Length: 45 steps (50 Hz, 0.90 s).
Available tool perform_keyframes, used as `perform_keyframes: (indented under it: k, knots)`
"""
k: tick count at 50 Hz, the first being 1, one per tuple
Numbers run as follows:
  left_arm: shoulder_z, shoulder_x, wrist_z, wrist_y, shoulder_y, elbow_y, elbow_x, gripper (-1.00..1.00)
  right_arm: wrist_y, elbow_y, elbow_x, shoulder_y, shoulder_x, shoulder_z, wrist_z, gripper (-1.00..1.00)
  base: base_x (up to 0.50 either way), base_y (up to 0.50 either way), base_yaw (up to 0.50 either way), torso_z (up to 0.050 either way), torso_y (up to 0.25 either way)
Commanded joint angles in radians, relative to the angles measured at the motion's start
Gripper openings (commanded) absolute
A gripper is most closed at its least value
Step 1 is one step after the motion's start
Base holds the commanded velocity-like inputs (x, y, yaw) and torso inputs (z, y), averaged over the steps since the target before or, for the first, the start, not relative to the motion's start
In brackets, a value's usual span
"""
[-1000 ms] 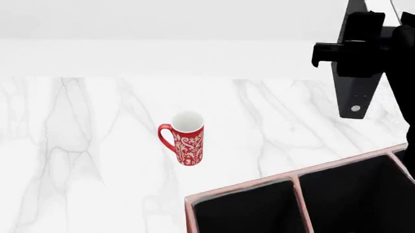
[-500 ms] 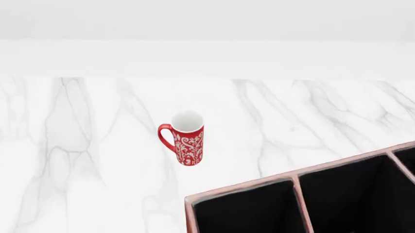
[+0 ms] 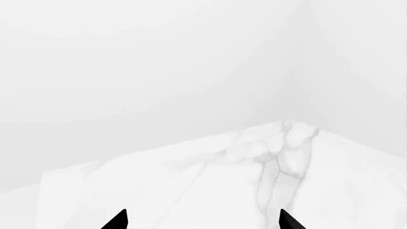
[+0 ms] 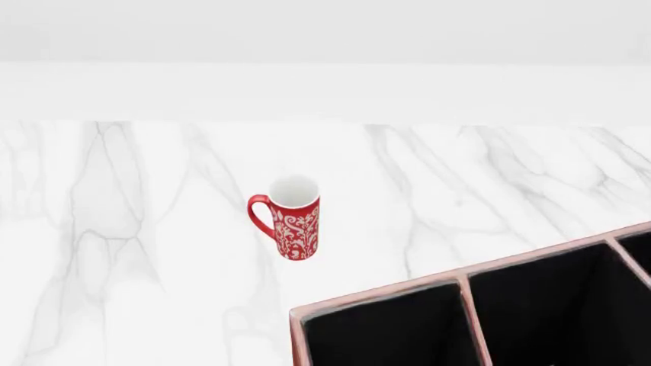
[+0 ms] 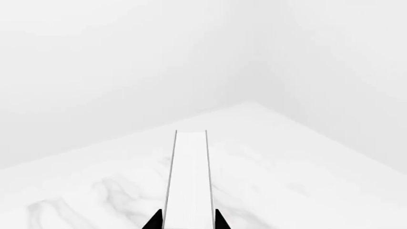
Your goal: Pick up the book and place it in the right compartment of the caddy.
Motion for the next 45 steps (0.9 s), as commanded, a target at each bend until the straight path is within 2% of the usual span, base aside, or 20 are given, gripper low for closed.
perform_keyframes:
  k: [1,15,45]
  knots:
    - [0.002,-0.002,-0.002,0.001,0.001,-0.001,-0.001,1.00,0.037,-0.019,0.057,-0.010,0.015,0.065,0.070,-1.00,0.00,0.00,0.00,0.000,0.000]
    - [0.002,0.001,0.000,0.010,0.003,-0.009,0.001,1.00,0.031,-0.047,0.082,-0.076,0.018,0.110,0.089,-1.00,0.00,0.00,0.00,0.000,0.001]
    - [0.010,-0.001,-0.006,0.014,0.008,-0.007,0.004,1.00,-0.065,0.015,-0.087,-0.167,-0.020,0.010,-0.031,-1.00,0.00,0.00,0.00,0.000,0.001]
